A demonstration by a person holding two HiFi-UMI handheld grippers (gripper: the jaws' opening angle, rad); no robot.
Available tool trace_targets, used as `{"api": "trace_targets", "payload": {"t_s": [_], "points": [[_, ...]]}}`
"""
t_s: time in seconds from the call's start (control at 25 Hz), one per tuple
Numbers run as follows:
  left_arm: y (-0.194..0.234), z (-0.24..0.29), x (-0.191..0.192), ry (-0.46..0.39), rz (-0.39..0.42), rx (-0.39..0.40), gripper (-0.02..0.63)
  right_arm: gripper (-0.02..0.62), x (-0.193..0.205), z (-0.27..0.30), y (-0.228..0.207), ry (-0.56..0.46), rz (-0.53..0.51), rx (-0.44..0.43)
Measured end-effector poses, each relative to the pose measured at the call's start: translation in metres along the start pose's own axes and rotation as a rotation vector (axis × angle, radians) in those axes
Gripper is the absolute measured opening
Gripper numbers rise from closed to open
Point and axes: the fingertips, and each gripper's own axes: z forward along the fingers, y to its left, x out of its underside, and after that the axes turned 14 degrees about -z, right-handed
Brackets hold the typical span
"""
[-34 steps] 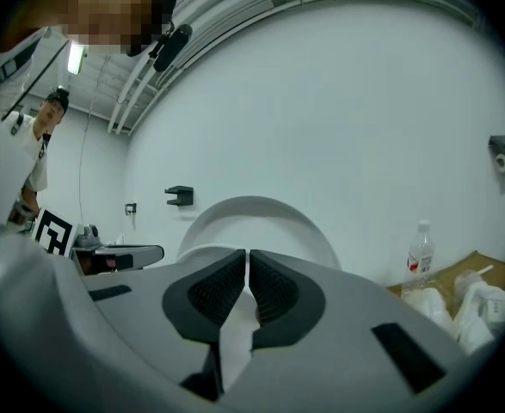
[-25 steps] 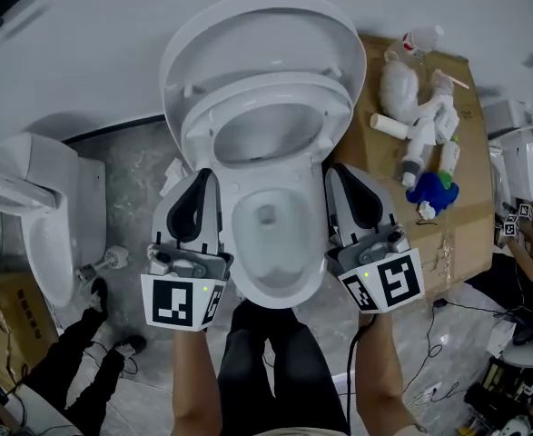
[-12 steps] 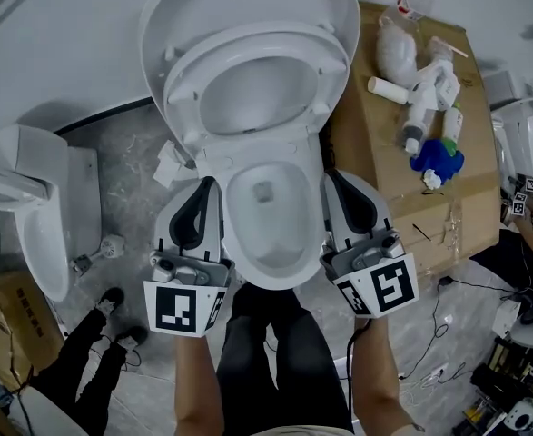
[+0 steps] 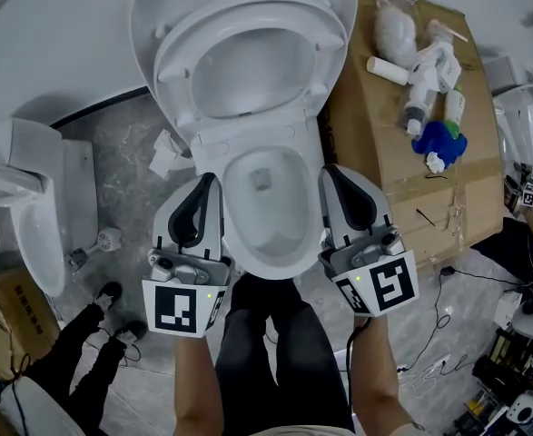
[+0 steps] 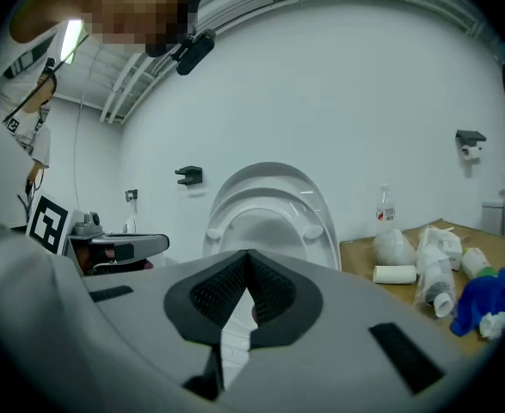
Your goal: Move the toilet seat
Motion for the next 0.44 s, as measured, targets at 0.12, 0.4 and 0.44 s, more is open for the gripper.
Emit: {"api": "trace_targets", "payload": {"t_s": [0.12,0.4,0.44], "points": [[-0.0020,-0.0020,0.0025,0.000,0.000,0.002,0.009,0.012,0.0019,-0.0015,0.0022,0.001,-0.002,-0.001],[-0.0065,-0.0043,0.0043,0.000,0.007,0.009,0.009,0.012,0.0058,-0.0057,0.0060,0.007,-0.006,-0.005],[-0.0072,-0.0044,0.0050,0.001,0.008,0.009,0.009,0.012,0.0067,-0.0064,0.0061,0.009,-0.007,-0.006]]}}
